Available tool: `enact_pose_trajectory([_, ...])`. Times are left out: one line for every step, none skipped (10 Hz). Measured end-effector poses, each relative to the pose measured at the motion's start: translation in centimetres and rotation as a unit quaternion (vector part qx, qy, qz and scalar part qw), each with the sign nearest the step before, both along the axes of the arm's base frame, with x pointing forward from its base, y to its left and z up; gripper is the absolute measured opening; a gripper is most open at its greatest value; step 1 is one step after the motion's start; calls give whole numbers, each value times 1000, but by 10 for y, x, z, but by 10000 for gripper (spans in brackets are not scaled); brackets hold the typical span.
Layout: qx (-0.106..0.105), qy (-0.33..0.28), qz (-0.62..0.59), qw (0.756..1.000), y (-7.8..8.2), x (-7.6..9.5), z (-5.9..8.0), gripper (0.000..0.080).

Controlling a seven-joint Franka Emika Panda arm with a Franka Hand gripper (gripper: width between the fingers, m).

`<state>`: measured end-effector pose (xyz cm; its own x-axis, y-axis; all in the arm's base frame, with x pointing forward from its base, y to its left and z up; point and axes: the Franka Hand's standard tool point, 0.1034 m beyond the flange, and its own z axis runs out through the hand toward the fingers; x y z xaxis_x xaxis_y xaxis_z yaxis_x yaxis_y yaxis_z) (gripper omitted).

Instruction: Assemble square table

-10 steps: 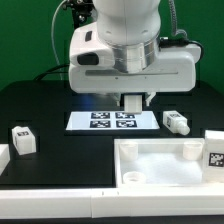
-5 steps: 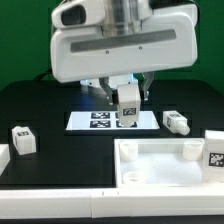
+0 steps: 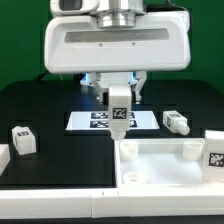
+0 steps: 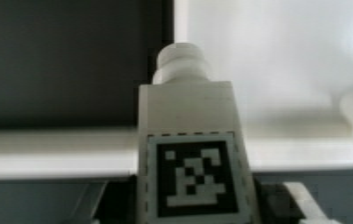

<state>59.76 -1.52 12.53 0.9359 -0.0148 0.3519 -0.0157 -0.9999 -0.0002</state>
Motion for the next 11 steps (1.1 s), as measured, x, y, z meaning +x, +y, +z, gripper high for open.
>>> enact_pose_trajectory([0,-26,-4,1000,6,12,2,285])
enact_pose_trajectory([-2,-60,-11,998,12,25,6,285])
enact_pose_trajectory([0,-79,-16,997,21,34,8,285])
enact_pose_trajectory([-12,-112,-16,994,21,40,13,285])
enact_pose_trajectory([-22,-126,-18,992,16,38,10,285])
enact_pose_trajectory([-18,-118,-17,993,17,37,8,285])
enact_pose_trajectory([-18,-118,-17,993,17,37,8,285])
enact_pose_trajectory([-18,-117,-19,993,12,36,8,285])
enact_pose_trajectory([-14,-116,-25,993,6,36,7,285])
enact_pose_trajectory([-7,-116,-29,993,2,36,4,285])
enact_pose_trajectory([2,-114,-36,993,4,34,1,285])
